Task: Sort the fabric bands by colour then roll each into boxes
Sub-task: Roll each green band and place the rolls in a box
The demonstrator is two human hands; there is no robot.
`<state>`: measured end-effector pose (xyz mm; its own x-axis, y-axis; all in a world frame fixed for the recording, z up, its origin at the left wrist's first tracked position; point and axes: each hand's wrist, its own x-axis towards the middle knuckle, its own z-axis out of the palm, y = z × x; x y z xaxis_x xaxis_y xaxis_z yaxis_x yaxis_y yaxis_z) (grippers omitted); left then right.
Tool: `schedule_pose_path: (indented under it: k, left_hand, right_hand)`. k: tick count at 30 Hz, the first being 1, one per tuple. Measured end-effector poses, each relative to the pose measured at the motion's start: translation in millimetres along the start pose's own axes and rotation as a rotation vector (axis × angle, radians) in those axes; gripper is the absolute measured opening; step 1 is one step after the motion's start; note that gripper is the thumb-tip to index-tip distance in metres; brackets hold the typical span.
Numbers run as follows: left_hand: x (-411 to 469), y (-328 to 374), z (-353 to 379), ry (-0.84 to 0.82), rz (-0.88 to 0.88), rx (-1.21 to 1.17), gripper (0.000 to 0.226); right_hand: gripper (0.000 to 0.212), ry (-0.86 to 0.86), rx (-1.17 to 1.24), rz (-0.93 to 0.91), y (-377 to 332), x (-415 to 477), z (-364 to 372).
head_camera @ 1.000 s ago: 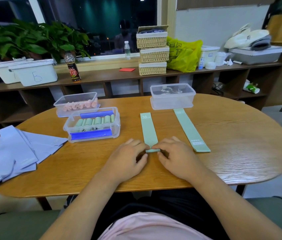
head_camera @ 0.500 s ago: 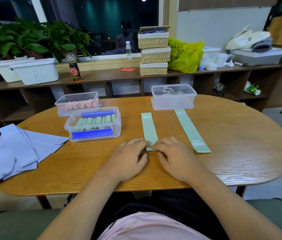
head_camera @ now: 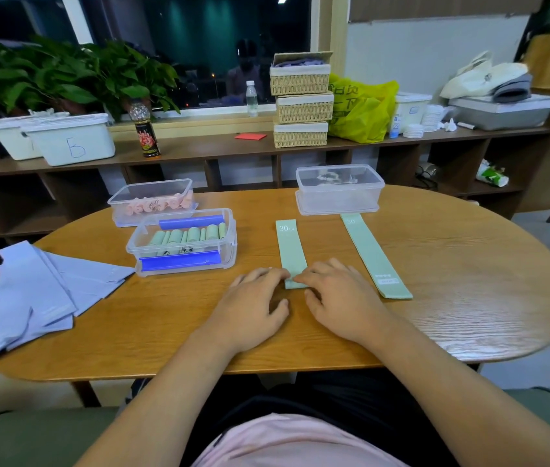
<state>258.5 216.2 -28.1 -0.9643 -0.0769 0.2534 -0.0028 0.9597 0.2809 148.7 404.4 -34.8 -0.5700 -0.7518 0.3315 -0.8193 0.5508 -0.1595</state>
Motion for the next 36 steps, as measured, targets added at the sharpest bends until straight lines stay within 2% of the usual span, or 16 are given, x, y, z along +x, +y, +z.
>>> schedule_pose_path:
  k: [4,12,17,22,31,36]
  left_hand:
    - [2.5,-3.2,3.3,-0.014,-0.002,-0.011,0.057]
    - [3.7,-6.7,7.0,0.007,0.049,0.006,0.052]
    - [9.2,-11.6,5.7,-0.021,0.059,0.019,0.053]
    - [21.3,-16.8,1.7,-0.04,0.075,0.045,0.056]
    - [39.6,-18.8,13.2,0.006,0.037,0.062,0.056]
    - [37.5,-20.0,15.5,0.047,0.072,0.025,0.055]
  right_hand:
    - [0.046,-0.038,-0.021,0.002,5.2,12.4,1.6]
    - [0.046,-0.119,0.069,-0.003,15.9,26.4,-0.7]
    - [0.042,0.065,0.321,0.109,21.5,18.7,0.1]
    - [0.039,0.07,0.273,0.047,26.8,18.0,1.6]
    - [0.036,-0.006,0.189,0.065,31.1,46.0,1.2]
    - [0.035,0.019,0.159,0.064,29.5,46.8,7.4]
